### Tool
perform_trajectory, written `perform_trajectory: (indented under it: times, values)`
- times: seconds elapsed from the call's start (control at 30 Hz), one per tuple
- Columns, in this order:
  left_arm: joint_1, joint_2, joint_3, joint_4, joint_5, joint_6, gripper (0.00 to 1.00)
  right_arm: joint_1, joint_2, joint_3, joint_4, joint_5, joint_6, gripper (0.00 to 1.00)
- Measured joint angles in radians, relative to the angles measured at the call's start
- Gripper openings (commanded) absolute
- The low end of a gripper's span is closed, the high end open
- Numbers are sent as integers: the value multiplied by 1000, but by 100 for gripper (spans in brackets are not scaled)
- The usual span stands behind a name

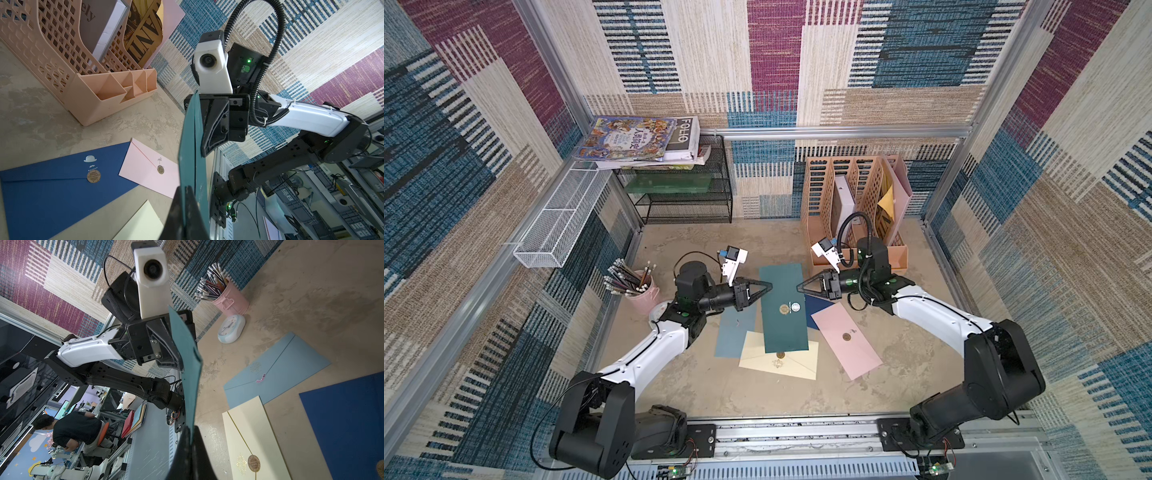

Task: Open the envelope
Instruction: Pick up the envelope from the center of the board.

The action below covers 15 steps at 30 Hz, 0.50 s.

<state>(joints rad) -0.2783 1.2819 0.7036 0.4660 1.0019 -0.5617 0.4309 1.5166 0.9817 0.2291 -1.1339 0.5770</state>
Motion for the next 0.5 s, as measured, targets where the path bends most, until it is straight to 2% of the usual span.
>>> perform_trajectory:
  times: [0.2, 0.27, 0.43, 0.5]
  values:
    - [2, 0, 5, -14, -4, 3, 0, 3, 12, 11, -3, 1, 0, 0]
    - [2, 0, 5, -19, -8, 1, 0, 6, 15, 21, -14, 2, -7, 9]
    - [0, -4, 23, -61, -17, -5, 0, 17, 30, 67, -68, 40, -47, 41]
    - [-1, -9, 32, -82, -42, -4, 0, 19, 34, 79, -91, 64, -63, 48]
